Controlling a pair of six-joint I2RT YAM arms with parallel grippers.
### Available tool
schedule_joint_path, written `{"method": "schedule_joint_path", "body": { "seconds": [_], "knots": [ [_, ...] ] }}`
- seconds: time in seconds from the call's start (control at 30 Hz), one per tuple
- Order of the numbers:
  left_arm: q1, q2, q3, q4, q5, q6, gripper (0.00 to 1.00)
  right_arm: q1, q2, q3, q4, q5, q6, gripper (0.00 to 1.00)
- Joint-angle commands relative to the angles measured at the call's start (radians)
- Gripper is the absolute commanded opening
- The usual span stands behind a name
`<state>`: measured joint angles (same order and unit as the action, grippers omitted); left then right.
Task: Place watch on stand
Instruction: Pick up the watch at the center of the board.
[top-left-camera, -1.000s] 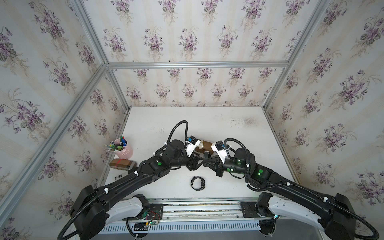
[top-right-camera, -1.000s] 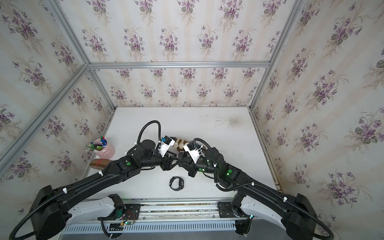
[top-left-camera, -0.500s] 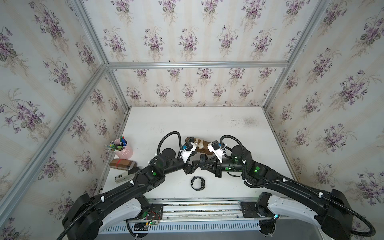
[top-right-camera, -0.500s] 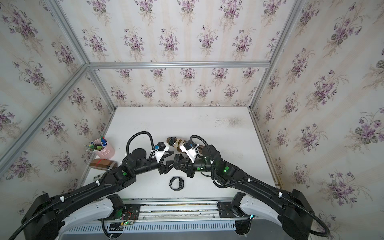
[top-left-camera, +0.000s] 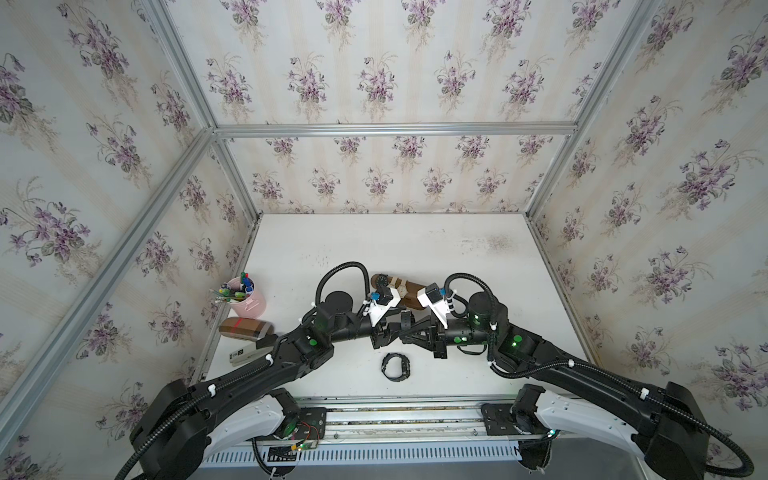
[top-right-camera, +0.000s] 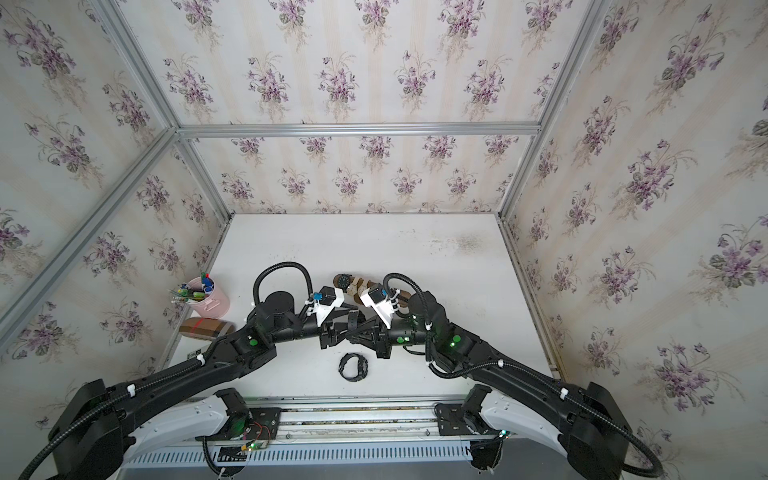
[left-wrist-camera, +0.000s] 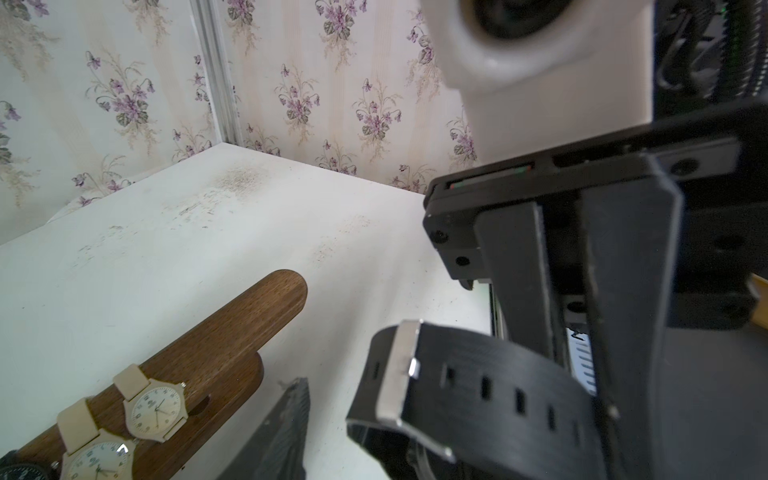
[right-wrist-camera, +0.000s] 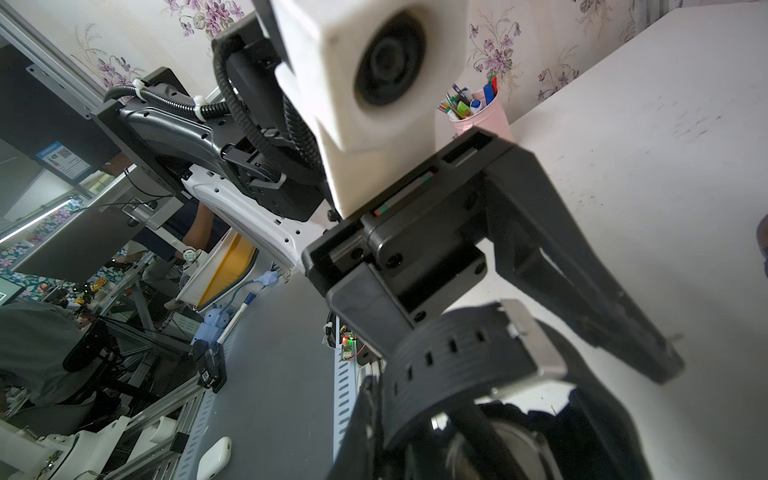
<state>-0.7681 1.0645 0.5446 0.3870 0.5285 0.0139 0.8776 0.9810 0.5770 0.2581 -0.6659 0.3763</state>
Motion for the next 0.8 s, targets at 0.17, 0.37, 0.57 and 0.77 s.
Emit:
{"method": "schedule_joint_path", "body": {
  "seconds": [0.17,0.37,0.57,0.77],
  "knots": [
    [-0.004,0.075,0.053,0.127,0.125,-0.018,0.26,-0.020,-0.001,-0.034,0.082,0.021,0.047,0.00],
    [-0.005,0.153,0.084,0.176,0.112,-0.041,0.11,-0.052,-0.050,-0.062,0.053,0.101,0.063,0.00],
    [-0.005,0.265,0.166,0.162,0.132,-0.080,0.03,-0.133,-0.139,-0.115,0.057,0.163,0.115,0.04],
    [-0.007,0.396,0.258,0.078,0.132,-0.143,0.02,-0.157,-0.198,-0.114,0.009,0.240,0.120,0.15]
  ]
}}
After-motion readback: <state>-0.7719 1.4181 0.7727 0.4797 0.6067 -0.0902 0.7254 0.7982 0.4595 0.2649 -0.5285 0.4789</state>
